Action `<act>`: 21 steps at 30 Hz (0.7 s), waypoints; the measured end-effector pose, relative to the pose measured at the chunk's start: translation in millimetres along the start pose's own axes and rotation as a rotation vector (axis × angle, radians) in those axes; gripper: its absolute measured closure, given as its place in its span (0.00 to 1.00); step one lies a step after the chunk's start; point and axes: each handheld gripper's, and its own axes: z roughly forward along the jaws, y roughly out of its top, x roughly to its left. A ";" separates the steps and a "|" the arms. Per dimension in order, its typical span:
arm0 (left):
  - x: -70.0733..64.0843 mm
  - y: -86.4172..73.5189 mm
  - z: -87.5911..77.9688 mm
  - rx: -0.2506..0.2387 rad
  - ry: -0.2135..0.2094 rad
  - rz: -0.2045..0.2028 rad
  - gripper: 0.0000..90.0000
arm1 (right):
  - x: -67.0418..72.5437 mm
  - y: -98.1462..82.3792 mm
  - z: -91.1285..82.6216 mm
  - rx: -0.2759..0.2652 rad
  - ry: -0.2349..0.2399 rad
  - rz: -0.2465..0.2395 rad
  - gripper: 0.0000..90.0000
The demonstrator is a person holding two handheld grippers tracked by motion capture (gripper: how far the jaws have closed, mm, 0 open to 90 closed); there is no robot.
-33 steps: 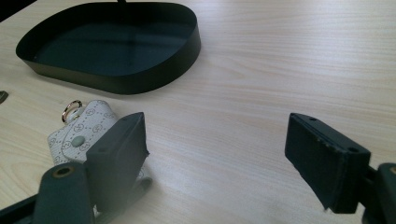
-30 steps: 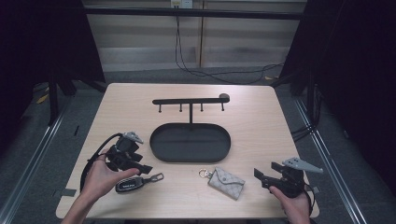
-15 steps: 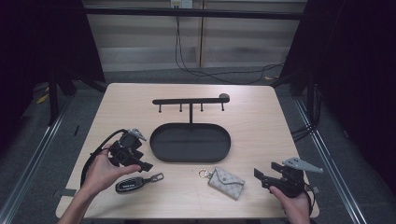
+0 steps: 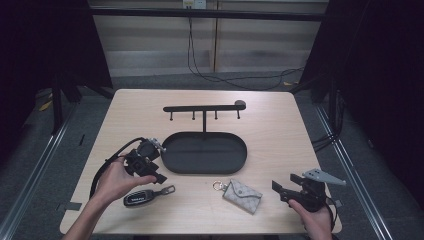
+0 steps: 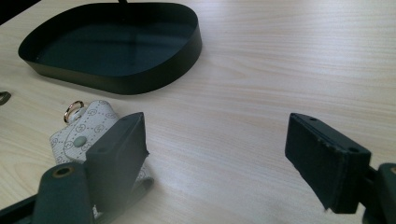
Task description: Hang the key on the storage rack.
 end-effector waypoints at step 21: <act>-9.5 8.8 36.8 0.182 -0.031 0.080 0.60 | 0.3 0.1 1.1 0.005 0.000 0.000 0.23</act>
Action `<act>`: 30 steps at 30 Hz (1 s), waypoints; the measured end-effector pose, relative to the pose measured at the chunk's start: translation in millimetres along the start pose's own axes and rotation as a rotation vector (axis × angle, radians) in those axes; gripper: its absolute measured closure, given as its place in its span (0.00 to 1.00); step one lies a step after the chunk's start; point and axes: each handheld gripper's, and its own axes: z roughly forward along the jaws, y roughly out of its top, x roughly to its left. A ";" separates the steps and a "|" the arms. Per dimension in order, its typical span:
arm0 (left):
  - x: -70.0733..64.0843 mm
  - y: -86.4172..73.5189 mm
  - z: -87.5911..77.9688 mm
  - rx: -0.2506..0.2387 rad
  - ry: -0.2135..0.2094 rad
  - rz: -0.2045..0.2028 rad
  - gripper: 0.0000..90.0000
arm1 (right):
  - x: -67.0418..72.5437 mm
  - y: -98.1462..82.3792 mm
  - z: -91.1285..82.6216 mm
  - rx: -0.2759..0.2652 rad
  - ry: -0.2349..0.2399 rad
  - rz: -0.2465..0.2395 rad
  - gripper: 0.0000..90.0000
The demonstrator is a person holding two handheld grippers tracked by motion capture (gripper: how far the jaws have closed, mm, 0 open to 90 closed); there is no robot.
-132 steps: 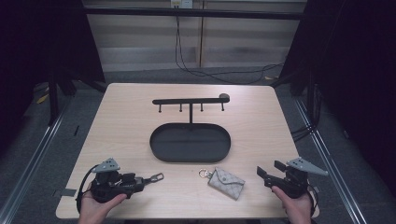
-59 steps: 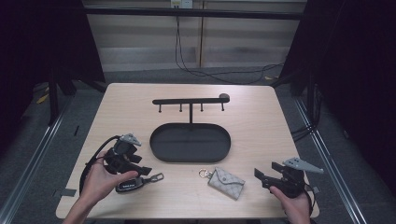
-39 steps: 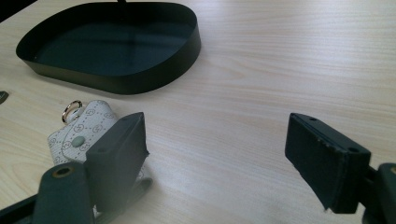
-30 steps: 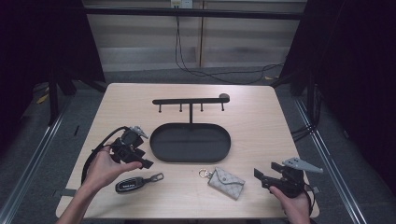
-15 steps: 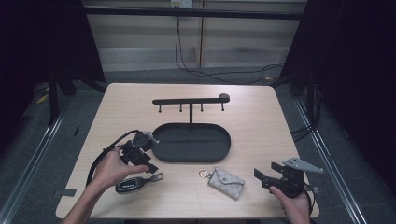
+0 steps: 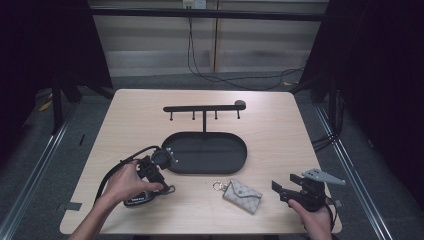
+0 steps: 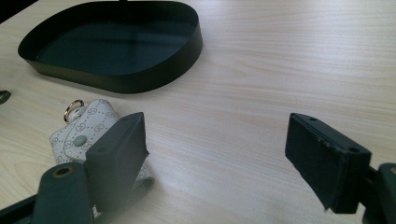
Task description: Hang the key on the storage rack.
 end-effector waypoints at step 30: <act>-6.5 9.0 28.9 0.092 0.040 0.060 0.75 | -0.1 -0.2 0.7 0.009 0.000 0.001 0.23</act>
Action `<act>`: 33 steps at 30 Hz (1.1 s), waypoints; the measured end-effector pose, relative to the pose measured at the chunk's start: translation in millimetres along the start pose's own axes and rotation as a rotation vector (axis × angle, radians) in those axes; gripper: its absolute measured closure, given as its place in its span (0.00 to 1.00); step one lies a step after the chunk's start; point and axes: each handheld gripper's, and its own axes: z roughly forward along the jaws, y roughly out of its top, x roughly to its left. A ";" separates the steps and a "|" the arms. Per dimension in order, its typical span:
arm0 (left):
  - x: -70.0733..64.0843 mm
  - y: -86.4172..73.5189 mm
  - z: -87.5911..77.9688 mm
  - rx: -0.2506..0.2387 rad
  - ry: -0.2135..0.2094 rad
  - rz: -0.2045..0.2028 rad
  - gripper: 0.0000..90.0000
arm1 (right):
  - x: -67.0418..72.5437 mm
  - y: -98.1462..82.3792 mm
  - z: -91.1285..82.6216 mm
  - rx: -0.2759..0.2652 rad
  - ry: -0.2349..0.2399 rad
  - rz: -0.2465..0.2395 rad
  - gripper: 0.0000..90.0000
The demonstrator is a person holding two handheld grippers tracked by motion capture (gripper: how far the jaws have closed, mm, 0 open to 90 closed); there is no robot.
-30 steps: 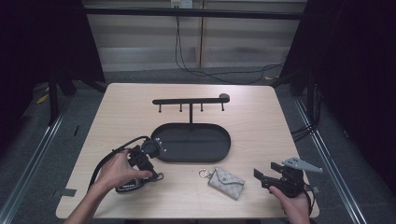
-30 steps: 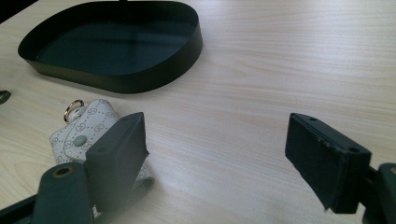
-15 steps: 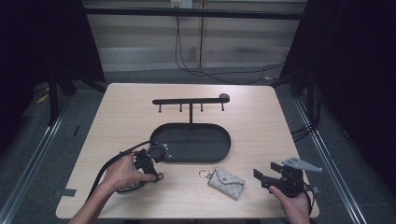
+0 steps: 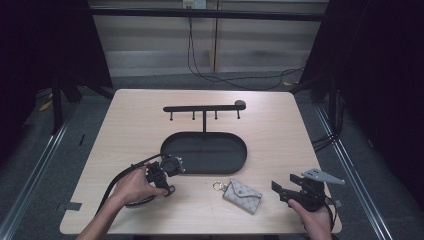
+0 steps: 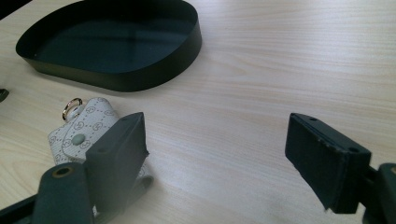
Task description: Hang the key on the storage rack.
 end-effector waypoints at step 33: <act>19.1 -14.8 -38.0 -0.078 -0.039 -0.148 0.78 | -0.3 -0.4 0.9 0.009 -0.009 -0.004 0.23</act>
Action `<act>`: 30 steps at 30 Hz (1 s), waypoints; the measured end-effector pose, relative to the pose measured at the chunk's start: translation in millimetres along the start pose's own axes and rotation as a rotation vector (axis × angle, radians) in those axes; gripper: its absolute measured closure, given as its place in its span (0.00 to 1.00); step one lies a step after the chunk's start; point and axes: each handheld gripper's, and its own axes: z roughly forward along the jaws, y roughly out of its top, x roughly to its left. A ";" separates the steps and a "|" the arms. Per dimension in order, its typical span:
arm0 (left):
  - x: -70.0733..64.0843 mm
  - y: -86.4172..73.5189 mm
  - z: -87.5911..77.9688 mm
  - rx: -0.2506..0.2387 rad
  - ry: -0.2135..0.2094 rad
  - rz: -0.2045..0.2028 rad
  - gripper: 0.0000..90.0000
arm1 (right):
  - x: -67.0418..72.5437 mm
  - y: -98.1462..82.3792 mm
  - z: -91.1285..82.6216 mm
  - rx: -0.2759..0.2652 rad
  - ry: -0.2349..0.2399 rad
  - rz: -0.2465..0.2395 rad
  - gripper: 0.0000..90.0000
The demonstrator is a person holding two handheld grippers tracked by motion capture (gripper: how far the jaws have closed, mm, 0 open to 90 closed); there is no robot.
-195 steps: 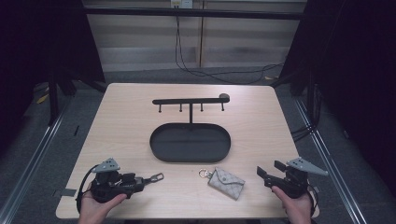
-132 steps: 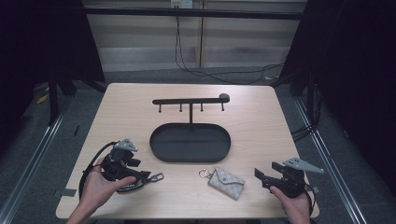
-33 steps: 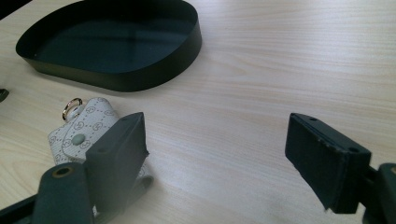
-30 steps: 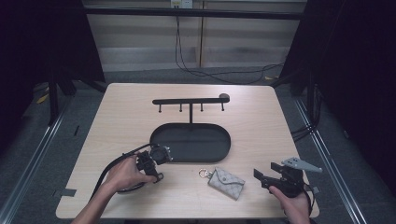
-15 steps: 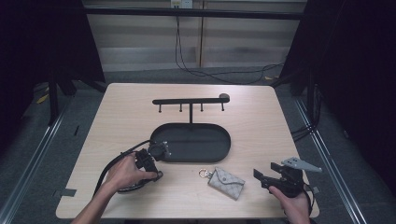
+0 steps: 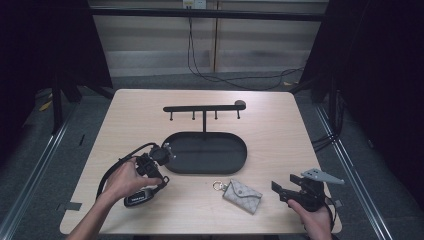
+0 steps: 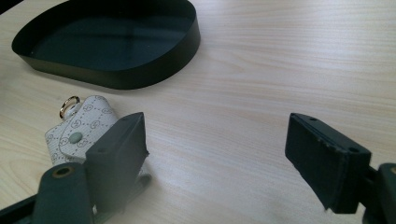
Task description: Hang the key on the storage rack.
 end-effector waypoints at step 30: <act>17.4 -27.9 -68.6 -0.095 0.045 -0.084 0.79 | -0.2 -0.3 0.5 0.003 0.000 0.006 0.23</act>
